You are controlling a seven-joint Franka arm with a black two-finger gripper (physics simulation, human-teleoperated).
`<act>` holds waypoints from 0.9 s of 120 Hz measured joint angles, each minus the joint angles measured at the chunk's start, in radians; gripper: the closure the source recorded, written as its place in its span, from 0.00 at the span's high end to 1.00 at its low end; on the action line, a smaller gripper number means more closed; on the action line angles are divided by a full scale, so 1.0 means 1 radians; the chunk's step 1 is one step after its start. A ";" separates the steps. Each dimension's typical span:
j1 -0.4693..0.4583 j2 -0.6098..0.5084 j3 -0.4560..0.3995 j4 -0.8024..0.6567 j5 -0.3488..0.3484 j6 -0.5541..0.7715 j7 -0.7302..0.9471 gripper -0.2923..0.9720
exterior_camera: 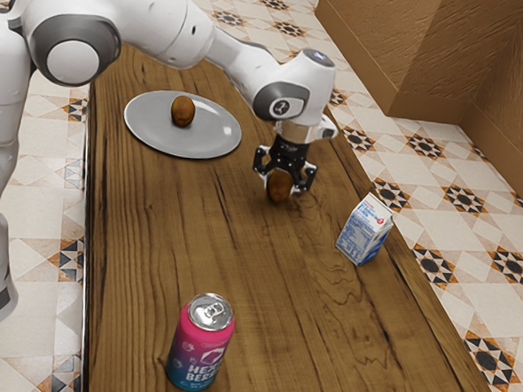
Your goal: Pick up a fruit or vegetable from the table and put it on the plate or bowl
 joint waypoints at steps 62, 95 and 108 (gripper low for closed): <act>-0.001 -0.034 0.184 0.002 0.002 -0.029 0.017 0.45; 0.060 -0.046 0.222 0.005 0.003 -0.039 0.028 0.45; 0.100 -0.048 0.223 0.005 0.002 -0.044 0.035 0.45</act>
